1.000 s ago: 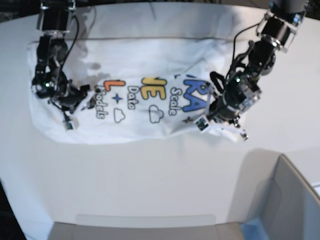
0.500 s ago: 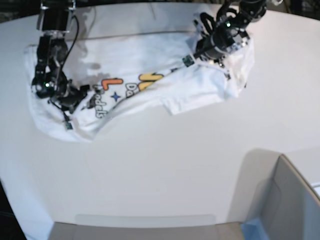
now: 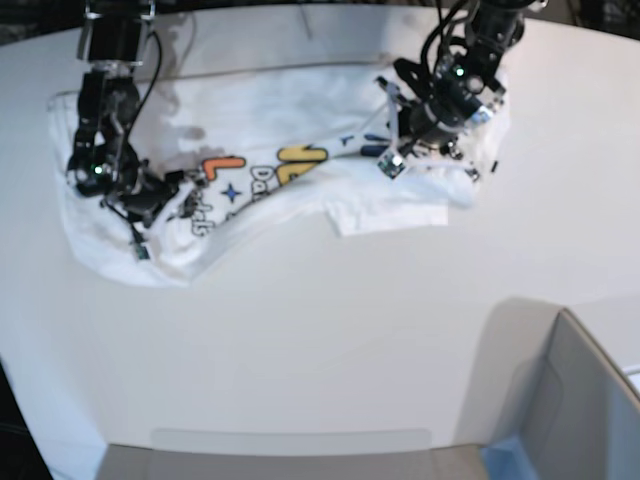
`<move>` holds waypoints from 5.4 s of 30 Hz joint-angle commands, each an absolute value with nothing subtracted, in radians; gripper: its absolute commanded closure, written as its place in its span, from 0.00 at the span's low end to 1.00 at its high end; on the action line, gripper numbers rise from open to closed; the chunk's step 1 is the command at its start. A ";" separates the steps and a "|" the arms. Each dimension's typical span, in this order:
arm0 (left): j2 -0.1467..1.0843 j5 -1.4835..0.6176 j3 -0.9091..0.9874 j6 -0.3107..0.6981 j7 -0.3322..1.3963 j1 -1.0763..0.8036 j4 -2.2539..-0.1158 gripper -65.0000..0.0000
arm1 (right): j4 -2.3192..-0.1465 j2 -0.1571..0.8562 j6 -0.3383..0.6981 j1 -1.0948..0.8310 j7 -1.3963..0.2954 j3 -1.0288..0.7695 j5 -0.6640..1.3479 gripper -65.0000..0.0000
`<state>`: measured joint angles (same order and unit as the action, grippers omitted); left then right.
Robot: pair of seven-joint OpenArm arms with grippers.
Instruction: Layout the t-shirt on the table in an organized manner, then fold the t-shirt properly
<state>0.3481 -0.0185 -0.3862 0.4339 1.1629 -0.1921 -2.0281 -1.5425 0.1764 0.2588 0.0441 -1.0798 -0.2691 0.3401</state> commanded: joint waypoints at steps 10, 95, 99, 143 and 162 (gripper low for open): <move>0.390 -0.013 -0.343 0.430 1.150 -0.271 -2.048 0.86 | -1.457 0.185 0.262 0.079 -1.075 -0.274 0.344 0.71; 0.288 -0.298 -0.148 0.430 1.006 0.174 -1.334 1.00 | -1.463 0.188 0.262 0.070 -1.075 -0.277 0.344 0.71; 0.289 -0.297 -0.147 0.430 1.006 0.188 -1.346 1.00 | -1.463 0.188 0.262 0.070 -1.075 -0.277 0.344 0.71; 0.292 -0.297 0.087 0.430 1.013 0.484 -1.369 1.00 | -1.138 0.395 0.262 0.409 -0.892 -0.282 0.343 0.71; 0.292 -0.297 0.087 0.430 1.017 0.484 -1.369 1.00 | -0.901 0.389 0.260 0.421 -0.800 -0.150 0.216 1.00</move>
